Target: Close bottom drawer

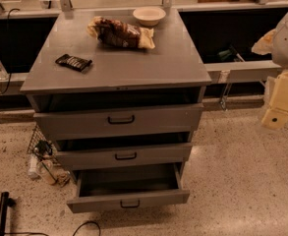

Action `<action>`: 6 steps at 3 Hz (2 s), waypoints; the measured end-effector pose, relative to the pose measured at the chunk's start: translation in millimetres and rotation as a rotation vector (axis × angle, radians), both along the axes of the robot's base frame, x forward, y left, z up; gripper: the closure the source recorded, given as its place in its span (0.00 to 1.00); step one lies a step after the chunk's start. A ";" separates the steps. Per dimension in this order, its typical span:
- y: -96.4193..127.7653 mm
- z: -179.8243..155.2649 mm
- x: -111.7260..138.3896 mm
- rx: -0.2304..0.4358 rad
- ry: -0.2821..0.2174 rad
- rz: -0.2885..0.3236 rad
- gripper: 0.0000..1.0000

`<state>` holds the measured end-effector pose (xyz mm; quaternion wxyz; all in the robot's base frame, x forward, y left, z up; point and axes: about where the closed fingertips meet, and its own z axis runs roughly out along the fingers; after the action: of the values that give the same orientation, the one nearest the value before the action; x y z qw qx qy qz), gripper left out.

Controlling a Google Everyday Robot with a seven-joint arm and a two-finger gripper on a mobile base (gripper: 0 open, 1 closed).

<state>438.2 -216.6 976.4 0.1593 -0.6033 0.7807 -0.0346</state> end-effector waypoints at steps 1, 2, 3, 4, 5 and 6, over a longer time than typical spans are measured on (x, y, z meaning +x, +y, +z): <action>0.0 0.0 0.0 0.000 0.000 0.000 0.00; 2.6 -5.8 -2.9 0.030 -0.006 -0.003 0.19; 19.3 -34.2 -12.5 0.092 -0.012 0.051 0.42; 51.2 -140.9 -17.9 0.201 0.028 0.164 0.72; 83.2 -240.8 -8.3 0.255 0.064 0.266 0.95; 120.4 -335.4 37.3 0.256 0.043 0.297 1.00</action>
Offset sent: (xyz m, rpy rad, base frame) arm -0.0069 0.0046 -0.0188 0.0716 0.0080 -0.0070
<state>475.5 -96.2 641.0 0.2213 -0.6872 0.6844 0.1018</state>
